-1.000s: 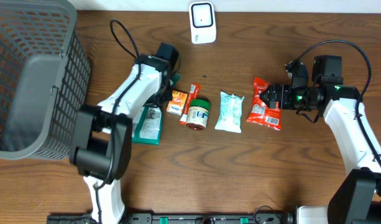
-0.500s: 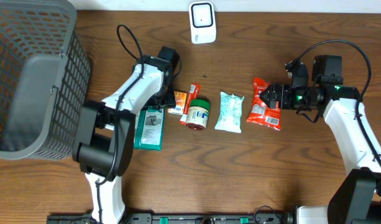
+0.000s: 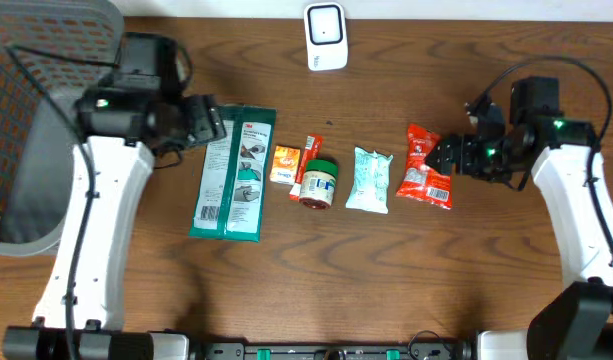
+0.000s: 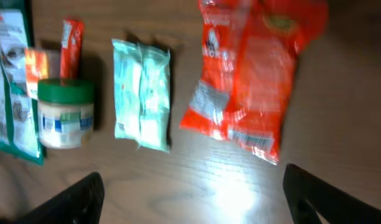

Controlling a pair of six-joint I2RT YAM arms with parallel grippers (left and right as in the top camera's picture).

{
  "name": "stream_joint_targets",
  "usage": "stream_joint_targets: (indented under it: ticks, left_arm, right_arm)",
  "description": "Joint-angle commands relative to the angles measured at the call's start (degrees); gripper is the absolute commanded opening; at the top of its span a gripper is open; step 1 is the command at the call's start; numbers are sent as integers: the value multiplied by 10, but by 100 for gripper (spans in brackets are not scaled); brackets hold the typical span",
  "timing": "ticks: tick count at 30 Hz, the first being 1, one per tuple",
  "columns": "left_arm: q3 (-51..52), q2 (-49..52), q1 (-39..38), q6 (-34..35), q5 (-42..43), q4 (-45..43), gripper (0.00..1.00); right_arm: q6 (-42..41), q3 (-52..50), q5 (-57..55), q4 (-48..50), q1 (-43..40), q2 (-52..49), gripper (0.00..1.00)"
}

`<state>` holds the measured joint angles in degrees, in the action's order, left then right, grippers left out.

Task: Scan the item barcode
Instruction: 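Lift the glove package out with the left gripper and lay it left of the box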

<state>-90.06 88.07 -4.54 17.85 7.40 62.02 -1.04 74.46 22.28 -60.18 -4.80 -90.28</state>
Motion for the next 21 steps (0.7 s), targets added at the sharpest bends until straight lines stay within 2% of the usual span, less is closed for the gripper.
stream_joint_targets:
  ticks: [1, 4, 11, 14, 18, 21]
  left_arm:
    - [-2, 0, 14, -46, 121, 5, 81]
    - [0, 1, 3, -47, 130, 1, 82]
    - [1, 2, -18, -47, 129, -12, 82]
    - [4, 3, -29, -47, 129, -12, 82]
    - [4, 3, -40, -47, 129, -15, 82]
    - [4, 3, -52, -47, 129, -16, 82]
  right_arm:
    - [-4, 38, -19, -40, 3, 0, 88]
    - [-4, 50, -19, -73, 3, 0, 89]
    - [-11, 69, -44, -81, 3, -7, 90]
    - [-12, 149, -75, -128, 1, -43, 95]
    - [10, 271, -71, -217, -17, -136, 97]
    - [19, 292, -56, -201, -37, -195, 98]
